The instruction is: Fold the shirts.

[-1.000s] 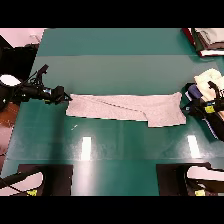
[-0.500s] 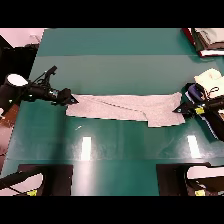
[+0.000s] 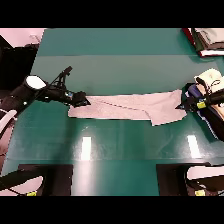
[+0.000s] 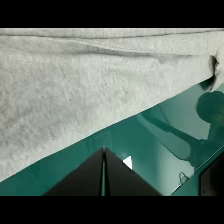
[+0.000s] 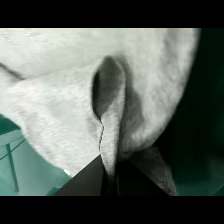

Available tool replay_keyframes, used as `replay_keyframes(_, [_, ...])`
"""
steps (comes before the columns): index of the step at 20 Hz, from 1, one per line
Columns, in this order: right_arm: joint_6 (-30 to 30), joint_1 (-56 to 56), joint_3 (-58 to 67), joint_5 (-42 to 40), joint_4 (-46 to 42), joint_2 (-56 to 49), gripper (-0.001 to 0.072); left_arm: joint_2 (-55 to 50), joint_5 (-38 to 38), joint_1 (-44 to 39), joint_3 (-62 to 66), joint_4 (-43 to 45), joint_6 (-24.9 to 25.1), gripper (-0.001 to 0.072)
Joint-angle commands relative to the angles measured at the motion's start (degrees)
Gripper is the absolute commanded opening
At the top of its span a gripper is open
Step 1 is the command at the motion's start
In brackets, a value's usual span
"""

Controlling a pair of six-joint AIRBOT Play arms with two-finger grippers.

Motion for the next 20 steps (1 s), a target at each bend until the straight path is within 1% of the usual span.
replay_keyframes(1, [1.31,3.19,4.63,5.75,5.84,1.14,0.0014,-2.62,4.52,-5.53,1.77,0.20,-2.14,0.0021])
replay_keyframes(4, [4.94,9.38,9.25,5.79,6.51,4.92,0.0014,-9.46,5.33,-10.95,8.09,0.22,-2.21,0.0021])
replay_keyframes(7, [9.92,17.14,16.33,5.51,6.47,8.66,0.0014,-18.32,5.57,-15.13,16.31,0.17,-2.23,0.0021])
replay_keyframes(12, [14.95,31.36,27.80,2.78,5.25,11.02,0.0014,-29.31,5.01,-18.47,28.35,-0.17,-2.69,0.0021])
replay_keyframes(14, [16.17,35.87,31.17,2.16,3.34,10.91,0.0014,-30.80,4.72,-18.71,29.55,-0.72,-2.67,0.0021])
replay_keyframes(17, [18.73,40.50,34.05,2.54,-3.30,10.91,0.0014,-30.93,4.81,-18.69,29.53,-0.52,-2.43,0.0022])
replay_keyframes(20, [19.10,42.73,34.64,2.78,-4.15,10.91,0.0014,-30.75,3.82,-17.84,29.59,-0.11,-1.36,0.0021])
